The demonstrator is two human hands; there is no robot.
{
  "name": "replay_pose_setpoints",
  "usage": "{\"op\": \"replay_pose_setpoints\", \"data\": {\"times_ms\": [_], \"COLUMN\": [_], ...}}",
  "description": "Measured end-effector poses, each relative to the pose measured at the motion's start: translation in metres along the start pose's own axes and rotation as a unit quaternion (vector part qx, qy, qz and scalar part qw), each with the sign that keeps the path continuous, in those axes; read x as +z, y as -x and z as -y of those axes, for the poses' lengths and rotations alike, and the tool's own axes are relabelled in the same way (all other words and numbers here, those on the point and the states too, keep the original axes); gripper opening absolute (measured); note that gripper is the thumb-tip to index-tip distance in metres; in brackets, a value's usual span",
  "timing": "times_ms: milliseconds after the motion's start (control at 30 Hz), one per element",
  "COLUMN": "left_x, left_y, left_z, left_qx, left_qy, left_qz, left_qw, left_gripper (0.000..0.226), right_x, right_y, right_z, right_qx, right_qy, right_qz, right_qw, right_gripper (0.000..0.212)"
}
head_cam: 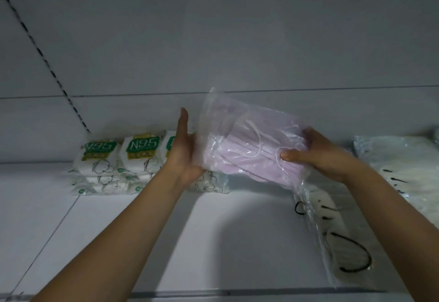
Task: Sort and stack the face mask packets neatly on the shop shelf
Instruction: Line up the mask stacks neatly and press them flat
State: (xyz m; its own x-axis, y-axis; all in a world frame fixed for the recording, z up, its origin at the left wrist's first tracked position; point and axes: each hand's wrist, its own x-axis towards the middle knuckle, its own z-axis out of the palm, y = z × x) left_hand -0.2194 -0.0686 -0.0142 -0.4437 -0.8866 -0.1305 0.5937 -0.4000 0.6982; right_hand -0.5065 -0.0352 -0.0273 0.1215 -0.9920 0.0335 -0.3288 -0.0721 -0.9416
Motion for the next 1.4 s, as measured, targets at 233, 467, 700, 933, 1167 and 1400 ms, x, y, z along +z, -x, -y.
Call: {"op": "replay_pose_setpoints", "data": {"times_ms": [233, 467, 700, 933, 1167, 1400], "left_x": [-0.008, -0.008, -0.006, -0.026, -0.034, -0.041], "left_y": [-0.012, -0.021, -0.056, -0.052, -0.049, -0.052], "left_z": [0.013, 0.026, 0.040, 0.034, 0.029, 0.059], "left_qx": [0.033, 0.166, 0.076, 0.075, 0.113, 0.133], "left_qy": [-0.433, -0.636, -0.667, -0.700, -0.725, -0.792], "left_qz": [0.056, -0.091, -0.137, -0.187, -0.173, -0.120], "left_qw": [0.899, 0.748, 0.728, 0.685, 0.657, 0.584], "left_gripper": [0.085, 0.074, 0.082, 0.099, 0.130, 0.119], "right_x": [-0.017, 0.001, 0.003, 0.048, 0.029, 0.058], "right_y": [-0.011, -0.023, -0.036, -0.054, -0.060, -0.055], "right_z": [-0.016, -0.028, -0.031, -0.044, -0.036, -0.049], "right_qx": [0.017, -0.008, 0.002, -0.010, 0.023, 0.033], "right_qy": [0.081, 0.125, 0.286, 0.243, 0.301, 0.345], "right_qz": [0.013, -0.045, -0.125, -0.108, -0.102, -0.091], "right_qw": [0.996, 0.991, 0.950, 0.964, 0.948, 0.934], "right_gripper": [0.079, 0.101, 0.096, 0.091, 0.110, 0.097]}}
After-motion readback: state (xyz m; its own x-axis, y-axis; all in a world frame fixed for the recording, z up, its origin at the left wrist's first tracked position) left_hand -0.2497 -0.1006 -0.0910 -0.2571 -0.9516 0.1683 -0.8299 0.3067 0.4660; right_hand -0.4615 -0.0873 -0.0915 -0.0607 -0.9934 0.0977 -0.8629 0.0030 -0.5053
